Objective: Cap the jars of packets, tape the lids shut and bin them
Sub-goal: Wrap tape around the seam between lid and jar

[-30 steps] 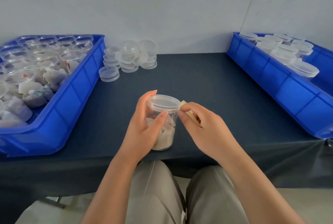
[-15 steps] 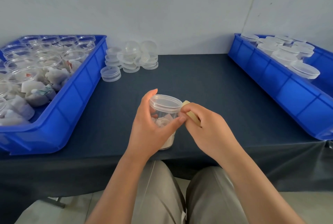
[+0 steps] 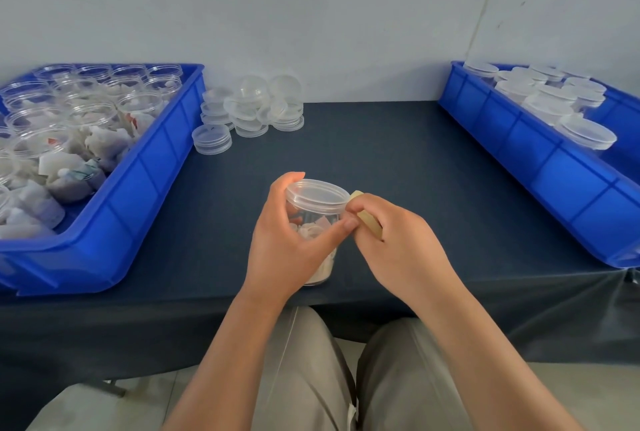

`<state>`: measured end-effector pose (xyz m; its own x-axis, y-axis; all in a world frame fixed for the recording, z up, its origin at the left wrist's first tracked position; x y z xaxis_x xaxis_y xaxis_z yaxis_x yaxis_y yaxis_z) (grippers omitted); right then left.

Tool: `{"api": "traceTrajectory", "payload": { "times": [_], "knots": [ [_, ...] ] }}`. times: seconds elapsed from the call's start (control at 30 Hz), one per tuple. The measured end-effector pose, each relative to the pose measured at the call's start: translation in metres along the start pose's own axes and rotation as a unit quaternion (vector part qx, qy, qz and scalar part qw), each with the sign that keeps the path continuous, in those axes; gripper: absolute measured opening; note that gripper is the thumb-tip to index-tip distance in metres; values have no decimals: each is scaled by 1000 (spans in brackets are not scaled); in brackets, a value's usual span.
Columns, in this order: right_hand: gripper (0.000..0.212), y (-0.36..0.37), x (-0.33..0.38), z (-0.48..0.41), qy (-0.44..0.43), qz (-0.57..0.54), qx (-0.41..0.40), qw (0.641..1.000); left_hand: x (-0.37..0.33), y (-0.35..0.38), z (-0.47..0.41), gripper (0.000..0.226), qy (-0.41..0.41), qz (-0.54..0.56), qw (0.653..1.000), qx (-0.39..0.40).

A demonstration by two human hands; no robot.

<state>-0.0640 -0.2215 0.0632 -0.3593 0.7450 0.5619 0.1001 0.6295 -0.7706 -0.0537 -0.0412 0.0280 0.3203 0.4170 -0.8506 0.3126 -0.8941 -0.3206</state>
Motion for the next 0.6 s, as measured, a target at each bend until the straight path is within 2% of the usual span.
{"api": "traceTrajectory", "payload": {
  "times": [0.2, 0.47, 0.6],
  "knots": [
    [12, 1, 2, 2, -1, 8, -11, 1000, 2, 0, -1, 72, -15, -15, 1000, -13],
    [11, 0, 2, 4, 6, -1, -11, 1000, -2, -1, 1, 91, -23, -29, 999, 1],
    [17, -1, 1, 2, 9, -8, 14, 1000, -4, -2, -2, 82, -51, -22, 998, 0]
  ]
}}
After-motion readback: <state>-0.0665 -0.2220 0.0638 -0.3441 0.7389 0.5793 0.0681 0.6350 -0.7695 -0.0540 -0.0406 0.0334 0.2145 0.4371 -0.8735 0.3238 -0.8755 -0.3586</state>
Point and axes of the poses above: each hand's wrist, its own z-axis away from the middle knuckle, its own y-axis out of the palm, x = y × z, the point moved 1 cm from there along -z, towards the middle knuckle, and after that the axes turned 3 degrees about -y, right-handed, at the moved point
